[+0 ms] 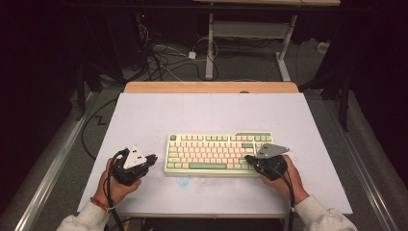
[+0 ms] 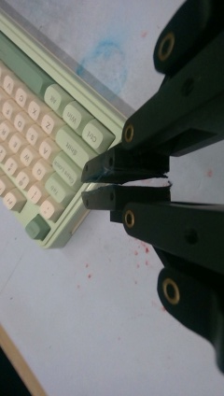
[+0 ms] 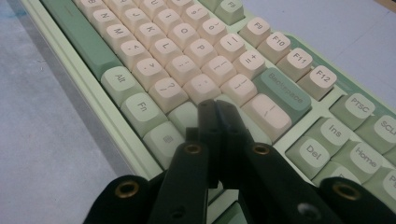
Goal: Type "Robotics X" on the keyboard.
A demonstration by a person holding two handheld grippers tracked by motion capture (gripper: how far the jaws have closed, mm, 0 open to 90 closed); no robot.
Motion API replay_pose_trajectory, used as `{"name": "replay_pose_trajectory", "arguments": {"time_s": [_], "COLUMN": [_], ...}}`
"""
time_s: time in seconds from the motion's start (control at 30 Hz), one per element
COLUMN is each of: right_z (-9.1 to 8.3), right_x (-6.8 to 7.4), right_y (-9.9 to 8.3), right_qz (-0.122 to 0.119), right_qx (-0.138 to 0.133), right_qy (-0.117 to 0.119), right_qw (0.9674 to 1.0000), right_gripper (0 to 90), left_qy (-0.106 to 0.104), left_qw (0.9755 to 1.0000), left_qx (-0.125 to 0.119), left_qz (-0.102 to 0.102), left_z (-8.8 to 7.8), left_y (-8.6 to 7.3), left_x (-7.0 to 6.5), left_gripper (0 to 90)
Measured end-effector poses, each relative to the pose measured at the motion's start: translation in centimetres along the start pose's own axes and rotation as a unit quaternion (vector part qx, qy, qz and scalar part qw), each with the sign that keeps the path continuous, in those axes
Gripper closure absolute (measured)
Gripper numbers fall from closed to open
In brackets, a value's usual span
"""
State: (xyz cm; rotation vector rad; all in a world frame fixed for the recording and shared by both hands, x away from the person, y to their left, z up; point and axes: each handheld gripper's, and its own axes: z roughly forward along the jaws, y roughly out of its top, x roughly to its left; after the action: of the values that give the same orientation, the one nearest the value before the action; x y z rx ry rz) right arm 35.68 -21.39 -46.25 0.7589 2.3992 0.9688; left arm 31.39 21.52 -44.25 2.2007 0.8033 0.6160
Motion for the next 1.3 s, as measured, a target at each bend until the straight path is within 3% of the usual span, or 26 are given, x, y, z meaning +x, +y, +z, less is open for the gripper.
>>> {"name": "replay_pose_trajectory", "arguments": {"time_s": [0.23, 0.43, 0.6, 0.9, 1.3], "right_z": [0.0, 0.0, 0.0, 0.0, 0.0], "right_x": [0.1, 0.0, 0.1, 0.1, 0.3], "right_y": [0.0, 0.0, 0.0, 0.0, 0.0], "right_qz": [-0.002, -0.001, -0.005, -0.005, -0.014], "right_qx": [0.001, 0.0, -0.001, 0.0, 0.002], "right_qy": [-0.001, -0.001, -0.003, -0.004, -0.009], "right_qw": [1.0, 1.0, 1.0, 1.0, 0.9999], "right_gripper": [90.0, 90.0, 90.0, 90.0, 90.0], "left_qy": [-0.016, -0.024, -0.037, -0.056, -0.066], "left_qw": [0.9997, 0.9997, 0.999, 0.9976, 0.9958], "left_qx": [-0.015, -0.005, 0.015, 0.022, 0.037], "left_qz": [-0.012, -0.001, 0.02, 0.033, 0.053], "left_z": [-0.6, -0.1, 0.7, 2.1, 3.9], "left_y": [0.4, 1.0, 2.0, 3.5, 5.0], "left_x": [0.5, 0.4, 0.0, -0.6, -1.4], "left_gripper": [87.3, 87.4, 87.5, 87.5, 87.3]}}
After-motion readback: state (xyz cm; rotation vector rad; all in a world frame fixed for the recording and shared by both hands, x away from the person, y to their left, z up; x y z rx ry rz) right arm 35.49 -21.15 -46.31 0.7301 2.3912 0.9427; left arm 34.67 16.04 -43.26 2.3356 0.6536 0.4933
